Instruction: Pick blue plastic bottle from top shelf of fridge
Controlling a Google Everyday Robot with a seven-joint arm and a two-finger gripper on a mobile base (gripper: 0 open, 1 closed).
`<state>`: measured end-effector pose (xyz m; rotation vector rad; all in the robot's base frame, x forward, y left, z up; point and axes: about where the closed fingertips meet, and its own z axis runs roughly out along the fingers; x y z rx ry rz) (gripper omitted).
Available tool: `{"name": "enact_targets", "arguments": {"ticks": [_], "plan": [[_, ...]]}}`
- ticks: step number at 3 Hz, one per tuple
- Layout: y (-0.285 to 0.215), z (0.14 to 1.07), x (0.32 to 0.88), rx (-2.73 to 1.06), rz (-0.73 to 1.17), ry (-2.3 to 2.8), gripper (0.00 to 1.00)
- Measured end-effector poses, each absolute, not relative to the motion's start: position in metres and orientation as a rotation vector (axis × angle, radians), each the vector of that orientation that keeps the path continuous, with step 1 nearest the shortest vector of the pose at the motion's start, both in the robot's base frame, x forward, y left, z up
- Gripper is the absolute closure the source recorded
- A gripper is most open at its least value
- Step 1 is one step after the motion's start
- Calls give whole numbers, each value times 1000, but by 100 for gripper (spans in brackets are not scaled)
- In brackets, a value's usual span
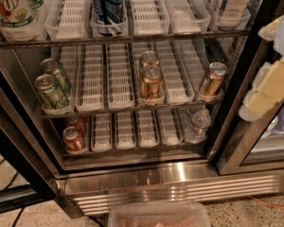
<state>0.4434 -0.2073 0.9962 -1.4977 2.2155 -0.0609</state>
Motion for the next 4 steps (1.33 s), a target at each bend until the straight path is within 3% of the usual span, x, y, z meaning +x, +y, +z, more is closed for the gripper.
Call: {"name": "enact_targets", "arguments": {"ticks": [4], "plan": [[-201, 1046, 490, -775, 53, 2085, 0]]}}
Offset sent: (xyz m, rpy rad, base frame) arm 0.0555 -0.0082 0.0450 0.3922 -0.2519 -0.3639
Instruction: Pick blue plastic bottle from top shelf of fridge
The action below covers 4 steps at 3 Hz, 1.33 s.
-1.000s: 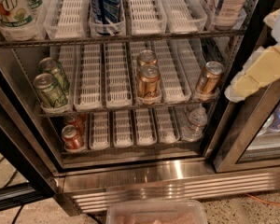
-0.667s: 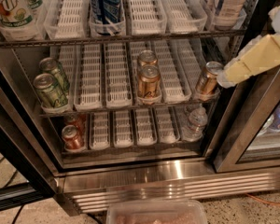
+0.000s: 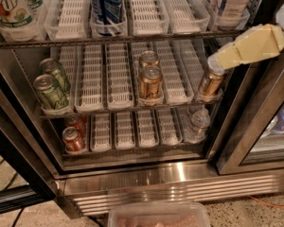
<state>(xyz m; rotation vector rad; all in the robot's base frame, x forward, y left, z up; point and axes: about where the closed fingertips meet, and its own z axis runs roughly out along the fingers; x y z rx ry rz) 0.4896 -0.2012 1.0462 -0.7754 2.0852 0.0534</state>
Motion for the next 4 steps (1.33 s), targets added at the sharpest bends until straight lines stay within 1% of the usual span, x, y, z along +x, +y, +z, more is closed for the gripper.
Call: {"name": "enact_targets", "arguments": {"ticks": [2, 4], "plan": [[-186, 1067, 493, -701, 94, 1987, 0], [-179, 1075, 494, -712, 106, 1945, 0]]}}
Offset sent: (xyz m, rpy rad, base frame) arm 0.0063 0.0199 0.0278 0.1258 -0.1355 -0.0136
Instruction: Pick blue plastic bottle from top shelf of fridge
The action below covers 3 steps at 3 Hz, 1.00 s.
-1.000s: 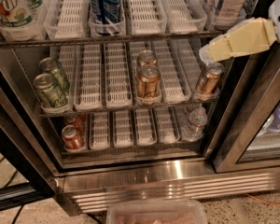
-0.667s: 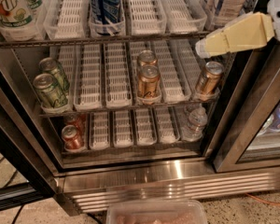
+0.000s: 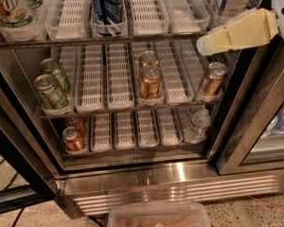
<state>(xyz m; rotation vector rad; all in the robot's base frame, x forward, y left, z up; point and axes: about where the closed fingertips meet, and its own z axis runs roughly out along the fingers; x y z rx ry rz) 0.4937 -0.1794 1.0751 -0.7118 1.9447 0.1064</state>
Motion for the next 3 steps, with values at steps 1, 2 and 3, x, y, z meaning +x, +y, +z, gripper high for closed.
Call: {"name": "enact_targets", "arguments": {"ticks": [1, 2, 3], "plan": [[-179, 1075, 494, -712, 106, 1945, 4], [-178, 1079, 494, -705, 99, 1917, 12], [-176, 1081, 499, -699, 84, 1864, 7]]}}
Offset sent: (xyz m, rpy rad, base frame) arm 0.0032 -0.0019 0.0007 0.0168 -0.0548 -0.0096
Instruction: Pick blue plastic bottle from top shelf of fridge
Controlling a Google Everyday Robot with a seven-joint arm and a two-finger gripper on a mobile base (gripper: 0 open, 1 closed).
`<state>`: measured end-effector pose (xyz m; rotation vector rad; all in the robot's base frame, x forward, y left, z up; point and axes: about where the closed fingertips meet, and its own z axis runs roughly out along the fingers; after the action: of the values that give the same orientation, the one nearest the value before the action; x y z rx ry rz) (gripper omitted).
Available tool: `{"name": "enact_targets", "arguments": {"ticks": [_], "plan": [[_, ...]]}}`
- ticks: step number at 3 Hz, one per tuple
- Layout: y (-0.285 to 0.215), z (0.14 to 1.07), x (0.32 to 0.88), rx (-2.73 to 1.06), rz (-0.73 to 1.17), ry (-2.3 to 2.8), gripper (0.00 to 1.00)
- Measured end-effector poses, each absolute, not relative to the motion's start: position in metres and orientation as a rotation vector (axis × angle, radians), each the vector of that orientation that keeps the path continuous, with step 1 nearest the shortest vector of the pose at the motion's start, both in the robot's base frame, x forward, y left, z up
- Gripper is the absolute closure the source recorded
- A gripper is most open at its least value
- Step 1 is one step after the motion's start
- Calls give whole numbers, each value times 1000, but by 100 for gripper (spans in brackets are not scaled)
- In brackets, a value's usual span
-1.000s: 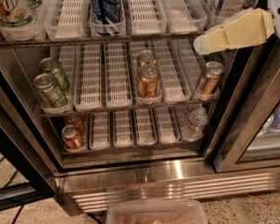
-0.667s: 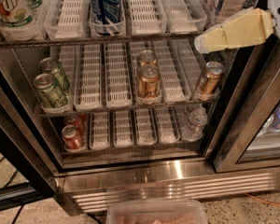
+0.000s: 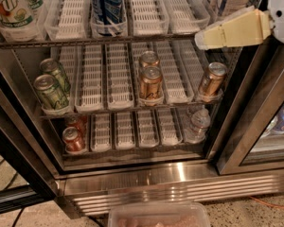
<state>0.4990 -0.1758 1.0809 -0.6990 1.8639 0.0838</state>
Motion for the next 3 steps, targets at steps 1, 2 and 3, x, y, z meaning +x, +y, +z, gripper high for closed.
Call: {"name": "enact_targets", "arguments": {"ticks": [1, 2, 3], "plan": [[-178, 1082, 509, -674, 65, 1796, 6], [-177, 1083, 524, -643, 59, 1717, 5], [-175, 1085, 540, -573, 80, 1655, 6]]}}
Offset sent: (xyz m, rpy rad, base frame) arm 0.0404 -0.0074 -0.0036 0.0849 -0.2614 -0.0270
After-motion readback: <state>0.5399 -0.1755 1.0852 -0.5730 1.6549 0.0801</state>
